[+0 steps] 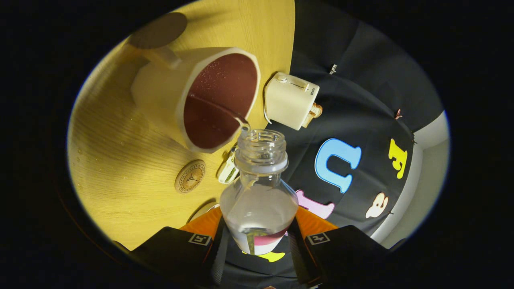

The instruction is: Take the bottle from table, then pour the juice into the cup, finally place the bottle on the coaster

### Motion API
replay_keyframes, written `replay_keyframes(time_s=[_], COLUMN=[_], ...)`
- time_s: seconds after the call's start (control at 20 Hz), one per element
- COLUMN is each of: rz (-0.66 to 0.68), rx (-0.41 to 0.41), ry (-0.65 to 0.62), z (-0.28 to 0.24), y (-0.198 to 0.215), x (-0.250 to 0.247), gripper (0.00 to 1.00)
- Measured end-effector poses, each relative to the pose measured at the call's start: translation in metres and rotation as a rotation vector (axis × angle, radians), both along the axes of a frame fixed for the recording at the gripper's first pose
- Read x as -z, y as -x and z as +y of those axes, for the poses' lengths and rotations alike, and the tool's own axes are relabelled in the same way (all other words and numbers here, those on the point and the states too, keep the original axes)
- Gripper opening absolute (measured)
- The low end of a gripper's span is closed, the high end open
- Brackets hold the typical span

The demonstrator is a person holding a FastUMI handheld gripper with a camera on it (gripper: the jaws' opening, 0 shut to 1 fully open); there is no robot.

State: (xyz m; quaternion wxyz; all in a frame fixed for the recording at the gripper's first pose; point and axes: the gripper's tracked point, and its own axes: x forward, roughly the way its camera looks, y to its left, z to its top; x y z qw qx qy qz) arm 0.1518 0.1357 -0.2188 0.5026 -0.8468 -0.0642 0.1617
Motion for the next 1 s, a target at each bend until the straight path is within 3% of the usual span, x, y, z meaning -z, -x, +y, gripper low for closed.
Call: replay_keyframes(time_s=[1.0], rz=[-0.054], rx=[-0.155], ry=[0.163], z=[0.022], y=[0.002], x=[-0.010], gripper=[0.71])
